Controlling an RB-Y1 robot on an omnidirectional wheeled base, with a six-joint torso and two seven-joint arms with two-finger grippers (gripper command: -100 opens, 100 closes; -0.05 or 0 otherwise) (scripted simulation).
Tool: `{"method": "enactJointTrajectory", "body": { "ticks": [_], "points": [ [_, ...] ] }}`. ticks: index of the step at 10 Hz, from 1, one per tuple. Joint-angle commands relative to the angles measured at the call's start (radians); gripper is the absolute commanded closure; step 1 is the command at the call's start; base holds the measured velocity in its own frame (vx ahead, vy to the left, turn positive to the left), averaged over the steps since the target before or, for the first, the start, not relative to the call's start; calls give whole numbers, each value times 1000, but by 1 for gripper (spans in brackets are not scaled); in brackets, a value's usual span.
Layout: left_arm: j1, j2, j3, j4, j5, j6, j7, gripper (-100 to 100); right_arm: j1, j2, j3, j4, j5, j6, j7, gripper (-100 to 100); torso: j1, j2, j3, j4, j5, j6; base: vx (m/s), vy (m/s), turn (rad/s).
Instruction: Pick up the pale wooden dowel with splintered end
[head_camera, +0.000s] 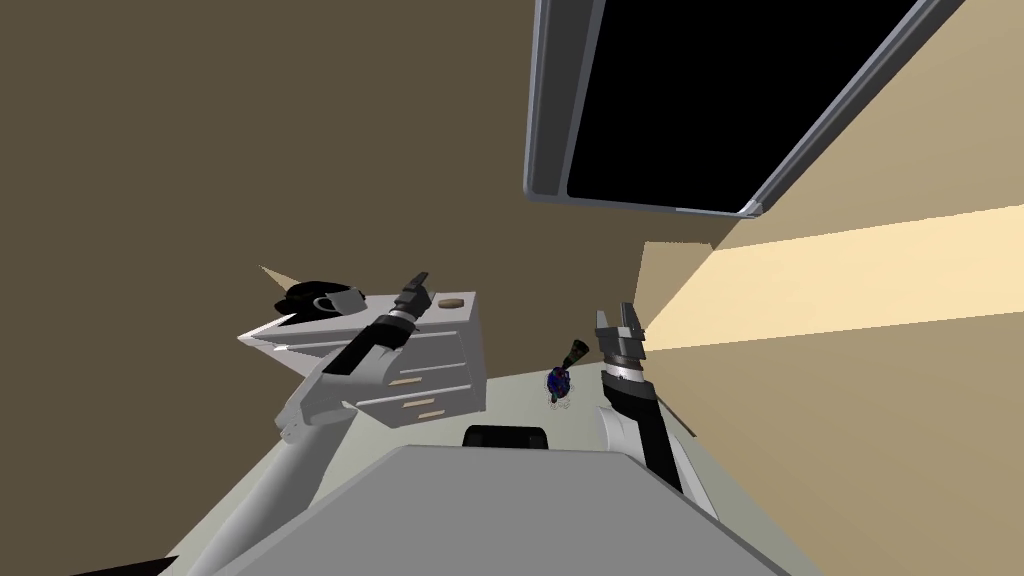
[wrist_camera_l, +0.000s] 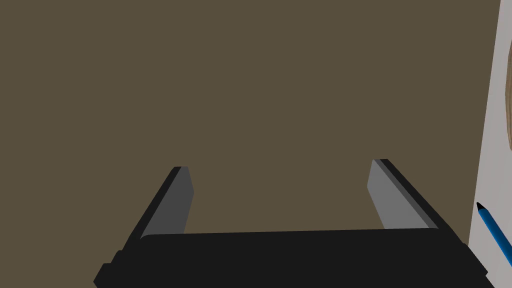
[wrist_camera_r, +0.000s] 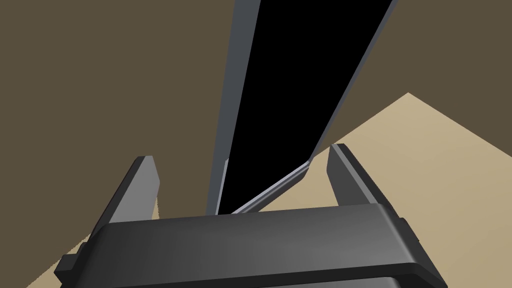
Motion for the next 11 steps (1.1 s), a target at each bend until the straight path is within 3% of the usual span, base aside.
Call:
{"method": "enactJointTrajectory", "body": {
  "ticks": [1, 2, 4, 5, 7, 8, 10, 11],
  "points": [
    [-5, 2, 2, 1, 3, 34, 1, -100, 0, 0, 0, 0, 0, 0, 0, 0, 0, 0, 0, 0, 0, 0, 3, -13, 5],
    [-42, 28, 21, 3, 31, 71, 8, -100, 0, 0, 0, 0, 0, 0, 0, 0, 1, 0, 0, 0, 0, 0, 9, -21, -48],
    [-42, 28, 21, 3, 31, 116, 8, -100, 0, 0, 0, 0, 0, 0, 0, 0, 0, -1, 0, 0, 0, 0, 8, -17, -12],
    [-78, 54, 39, 5, 59, 149, 16, -100, 0, 0, 0, 0, 0, 0, 0, 0, 1, 0, 0, 0, 0, 0, 7, -29, -48],
    [-78, 54, 39, 5, 59, 200, 16, -100, 0, 0, 0, 0, 0, 0, 0, 0, 0, -1, 0, 0, 0, 0, 5, -17, -15],
    [-115, 79, 58, 8, 89, 229, 24, -100, 0, 0, 0, 0, 0, 0, 0, 0, 1, 0, 0, 0, 0, 0, 9, -19, -37],
    [-115, 79, 58, 8, 89, 281, 24, -100, 0, 0, 0, 0, 0, 0, 0, 0, 0, -1, 0, 0, 0, 0, 8, -17, -18],
    [-151, 105, 76, 10, 118, 307, 32, -100, 0, 0, 0, 0, 0, 0, 0, 0, 1, 0, 0, 0, 0, 0, 14, -26, -42]
  ]
}}
